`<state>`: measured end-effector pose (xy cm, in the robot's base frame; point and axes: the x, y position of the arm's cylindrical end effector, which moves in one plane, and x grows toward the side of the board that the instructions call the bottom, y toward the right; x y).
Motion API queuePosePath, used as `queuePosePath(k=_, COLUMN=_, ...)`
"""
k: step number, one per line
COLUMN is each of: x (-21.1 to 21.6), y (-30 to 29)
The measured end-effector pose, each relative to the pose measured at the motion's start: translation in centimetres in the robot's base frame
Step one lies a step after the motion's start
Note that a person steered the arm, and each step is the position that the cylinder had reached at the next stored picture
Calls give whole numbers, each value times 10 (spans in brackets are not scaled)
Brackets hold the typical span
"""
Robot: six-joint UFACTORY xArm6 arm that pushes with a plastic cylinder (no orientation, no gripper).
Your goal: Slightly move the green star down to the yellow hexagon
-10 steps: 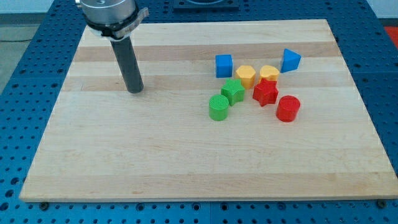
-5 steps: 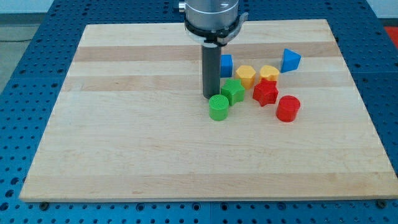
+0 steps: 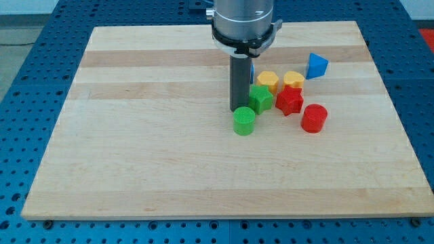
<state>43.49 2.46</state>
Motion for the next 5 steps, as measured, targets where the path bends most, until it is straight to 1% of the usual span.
queuePosePath(k=2, x=0, y=2)
queuePosePath(k=5, x=-6, y=-43)
